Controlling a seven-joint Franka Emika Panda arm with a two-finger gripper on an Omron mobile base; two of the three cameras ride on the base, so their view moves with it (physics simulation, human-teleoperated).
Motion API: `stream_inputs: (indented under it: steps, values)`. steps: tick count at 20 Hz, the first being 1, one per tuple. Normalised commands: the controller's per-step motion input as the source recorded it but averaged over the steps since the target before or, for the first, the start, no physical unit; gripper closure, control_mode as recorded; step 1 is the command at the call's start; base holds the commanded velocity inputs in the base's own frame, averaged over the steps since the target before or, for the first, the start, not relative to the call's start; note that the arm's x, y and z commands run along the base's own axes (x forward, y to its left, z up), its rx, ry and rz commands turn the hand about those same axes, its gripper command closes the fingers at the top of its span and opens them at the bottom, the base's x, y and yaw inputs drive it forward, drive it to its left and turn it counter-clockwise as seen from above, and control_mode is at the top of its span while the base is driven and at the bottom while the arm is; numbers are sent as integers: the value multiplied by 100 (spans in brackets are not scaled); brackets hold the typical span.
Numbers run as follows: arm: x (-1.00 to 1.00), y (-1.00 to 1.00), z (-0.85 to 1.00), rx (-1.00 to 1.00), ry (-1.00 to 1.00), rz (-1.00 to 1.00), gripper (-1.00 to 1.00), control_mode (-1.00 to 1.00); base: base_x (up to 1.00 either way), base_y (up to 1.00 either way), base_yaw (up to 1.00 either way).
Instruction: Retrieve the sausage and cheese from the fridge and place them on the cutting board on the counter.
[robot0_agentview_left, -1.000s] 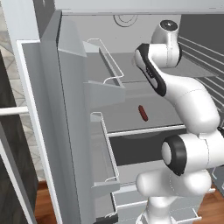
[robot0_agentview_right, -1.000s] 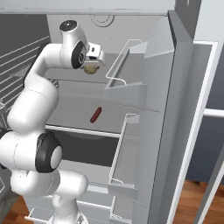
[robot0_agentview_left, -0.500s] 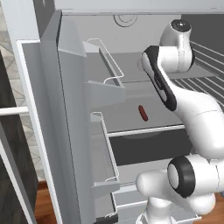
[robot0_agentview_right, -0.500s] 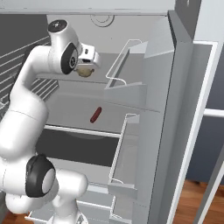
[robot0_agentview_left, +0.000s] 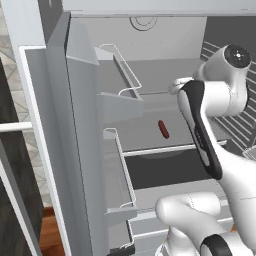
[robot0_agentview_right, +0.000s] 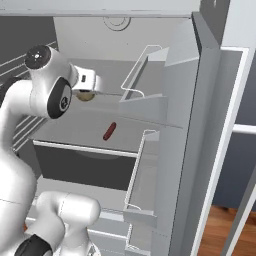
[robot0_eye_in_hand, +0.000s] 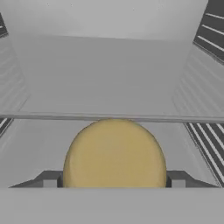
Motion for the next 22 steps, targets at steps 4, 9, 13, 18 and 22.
stream_inputs:
  steps: [4,9,13,18,22]
  values:
    - [-100,0,26,0,-3,3,100,-100,0,0,0]
    - [-97,0,43,2,0,1,100,-100,0,0,0]
    - [-85,1,42,3,5,0,100,-100,0,0,0]
    - [-70,3,12,0,3,0,100,-100,0,0,0]
    - [-25,21,0,0,1,0,100,-100,0,0,0]
